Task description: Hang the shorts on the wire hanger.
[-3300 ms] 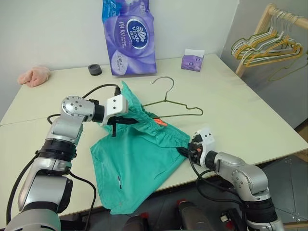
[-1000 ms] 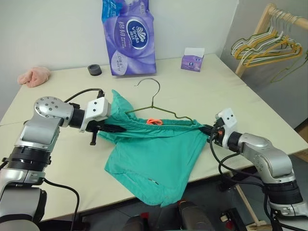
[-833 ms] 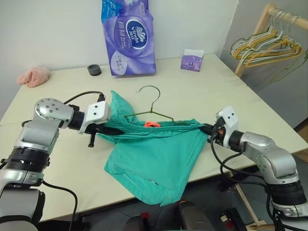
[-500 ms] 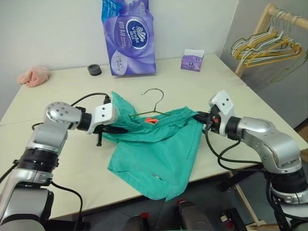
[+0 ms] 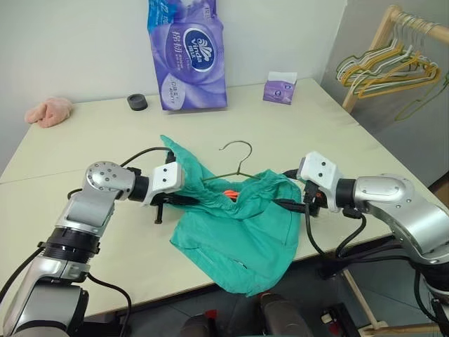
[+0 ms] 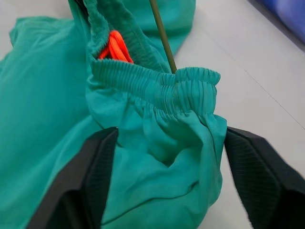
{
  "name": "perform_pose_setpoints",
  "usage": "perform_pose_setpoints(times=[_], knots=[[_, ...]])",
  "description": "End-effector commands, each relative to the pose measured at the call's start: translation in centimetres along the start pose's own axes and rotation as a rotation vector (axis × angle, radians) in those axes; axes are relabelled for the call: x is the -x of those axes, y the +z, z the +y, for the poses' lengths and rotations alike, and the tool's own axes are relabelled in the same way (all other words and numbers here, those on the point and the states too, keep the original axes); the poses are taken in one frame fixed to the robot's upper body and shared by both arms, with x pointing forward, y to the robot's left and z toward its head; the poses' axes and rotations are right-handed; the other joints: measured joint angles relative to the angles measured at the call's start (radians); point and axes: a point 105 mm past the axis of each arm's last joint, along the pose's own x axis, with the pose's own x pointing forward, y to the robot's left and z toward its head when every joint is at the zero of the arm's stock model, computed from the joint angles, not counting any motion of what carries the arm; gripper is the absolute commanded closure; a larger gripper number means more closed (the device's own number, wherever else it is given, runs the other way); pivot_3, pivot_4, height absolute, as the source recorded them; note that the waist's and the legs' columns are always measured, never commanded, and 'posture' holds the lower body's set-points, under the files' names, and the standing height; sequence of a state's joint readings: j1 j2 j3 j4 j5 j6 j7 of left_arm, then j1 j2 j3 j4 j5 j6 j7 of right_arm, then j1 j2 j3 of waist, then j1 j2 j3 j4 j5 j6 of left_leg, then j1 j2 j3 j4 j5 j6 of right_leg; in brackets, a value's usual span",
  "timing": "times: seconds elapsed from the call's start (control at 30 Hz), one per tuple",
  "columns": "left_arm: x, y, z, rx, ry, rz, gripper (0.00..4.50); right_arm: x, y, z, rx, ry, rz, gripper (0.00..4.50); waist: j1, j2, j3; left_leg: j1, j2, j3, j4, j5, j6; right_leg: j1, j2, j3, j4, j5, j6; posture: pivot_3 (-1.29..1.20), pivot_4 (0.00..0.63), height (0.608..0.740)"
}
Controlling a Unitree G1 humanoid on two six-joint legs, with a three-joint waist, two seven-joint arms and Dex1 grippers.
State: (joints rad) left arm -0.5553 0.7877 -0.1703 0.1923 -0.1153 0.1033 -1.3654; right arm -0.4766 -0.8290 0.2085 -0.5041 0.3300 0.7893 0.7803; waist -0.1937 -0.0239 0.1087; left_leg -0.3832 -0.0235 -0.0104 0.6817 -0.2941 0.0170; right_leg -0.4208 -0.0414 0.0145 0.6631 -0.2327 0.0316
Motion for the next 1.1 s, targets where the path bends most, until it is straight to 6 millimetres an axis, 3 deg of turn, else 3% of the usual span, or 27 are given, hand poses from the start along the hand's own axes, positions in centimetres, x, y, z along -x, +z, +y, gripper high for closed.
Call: perform_pose_setpoints(times=[0.03,0.4,0.5,0.77,0.83,0.87,0.97,1.1], knots=[[0.0,1.3,0.0,-0.039,-0.011,-0.034,4.5,0.7,-0.7,-1.5,0.011,-0.066,0.036,0.31,0.0,0.0,0.0,0.0,0.0,0.0,0.0,0.0,0.0,0.0,0.0,0.0,0.0,0.0,0.0,-0.26,0.077,0.74],[-0.6,1.8,-0.3,-0.041,-0.038,-0.052,4.5,-3.0,-2.1,-1.6,0.02,0.107,0.094,0.31,-0.004,0.0,0.0,0.0,0.0,0.001,0.0,0.0,0.0,0.0,0.0,0.0,0.0,0.0,0.0,-0.25,0.071,0.74],[-0.6,2.1,-0.5,-0.035,-0.041,-0.065,4.5,-3.7,-2.1,-1.6,0.024,0.154,0.103,0.95,-0.003,0.0,0.0,0.0,0.0,0.001,0.0,0.0,0.0,0.0,0.0,0.0,0.0,0.0,0.0,-0.24,0.071,0.74],[-0.7,3.4,-0.8,-0.001,-0.037,-0.16,4.5,-4.0,-1.4,-0.7,0.033,0.254,0.088,3.77,-0.001,0.0,0.0,0.0,0.0,0.0,0.0,0.0,0.0,0.0,-0.001,0.0,0.0,0.0,0.0,-0.23,0.071,0.74],[-0.7,3.5,-0.8,0.018,-0.034,-0.181,4.5,-3.9,-1.3,-0.5,0.037,0.265,0.084,4.41,-0.002,0.0,0.0,0.0,0.0,0.0,0.0,0.0,0.0,0.0,-0.001,0.0,0.0,0.0,0.0,-0.24,0.071,0.74],[-0.6,3.4,-0.8,0.051,-0.04,-0.185,4.5,-3.8,-1.1,-0.4,0.037,0.27,0.08,4.48,-0.002,0.0,0.0,0.0,0.0,0.0,0.0,0.0,0.0,0.0,-0.001,0.0,0.0,0.0,0.0,-0.24,0.071,0.74],[-0.2,2.3,-0.6,0.081,-0.047,-0.137,3.62,-3.4,-0.8,-0.3,0.037,0.283,0.071,4.5,-0.001,0.0,0.0,0.0,0.0,0.0,0.0,0.0,0.0,0.0,-0.001,0.0,0.0,0.0,0.0,-0.24,0.071,0.74],[0.2,2.2,0.6,0.091,0.005,-0.156,2.34,-2.8,-0.6,-0.1,0.039,0.291,0.063,4.5,0.0,0.0,0.0,0.0,0.0,0.0,0.0,0.0,0.0,0.0,-0.001,0.0,0.0,0.0,0.0,-0.25,0.069,0.74]])
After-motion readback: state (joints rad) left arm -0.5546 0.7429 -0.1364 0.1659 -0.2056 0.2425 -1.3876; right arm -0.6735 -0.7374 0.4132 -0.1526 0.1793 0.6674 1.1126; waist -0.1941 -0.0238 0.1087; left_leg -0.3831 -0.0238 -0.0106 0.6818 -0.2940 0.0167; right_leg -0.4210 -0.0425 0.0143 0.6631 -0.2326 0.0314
